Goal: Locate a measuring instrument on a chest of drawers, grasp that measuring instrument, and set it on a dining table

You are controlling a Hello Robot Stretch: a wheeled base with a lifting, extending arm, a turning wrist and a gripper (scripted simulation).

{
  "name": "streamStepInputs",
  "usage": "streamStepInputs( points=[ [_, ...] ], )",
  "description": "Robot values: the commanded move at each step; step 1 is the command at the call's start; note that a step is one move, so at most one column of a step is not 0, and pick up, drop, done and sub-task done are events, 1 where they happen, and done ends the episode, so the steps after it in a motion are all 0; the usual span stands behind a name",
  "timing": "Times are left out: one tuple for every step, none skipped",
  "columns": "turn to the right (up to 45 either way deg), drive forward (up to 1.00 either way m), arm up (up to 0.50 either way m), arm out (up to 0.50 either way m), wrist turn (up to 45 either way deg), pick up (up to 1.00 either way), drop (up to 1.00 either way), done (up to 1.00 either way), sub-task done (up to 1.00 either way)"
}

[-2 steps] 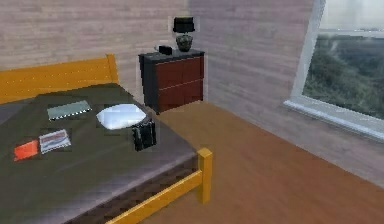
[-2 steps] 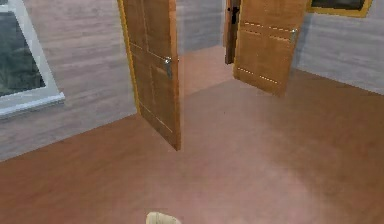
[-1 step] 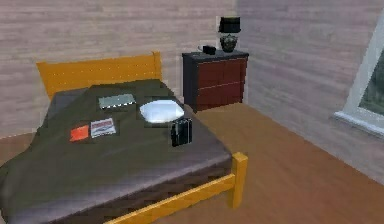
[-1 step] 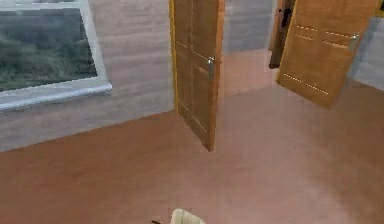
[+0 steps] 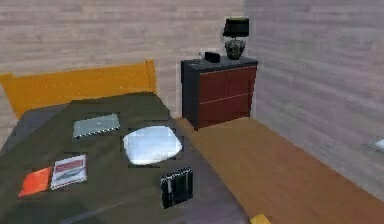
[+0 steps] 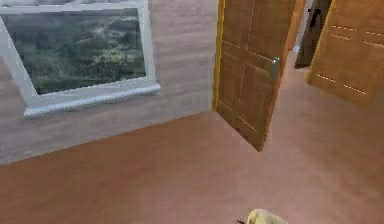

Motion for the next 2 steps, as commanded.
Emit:
streamStepInputs(
  points=[
    [45.0,0.0,0.0,0.0,0.0,0.0,0.0,0.0,0.0],
    [18.0,0.0,0.0,0.0,0.0,0.0,0.0,0.0,0.0]
  ],
)
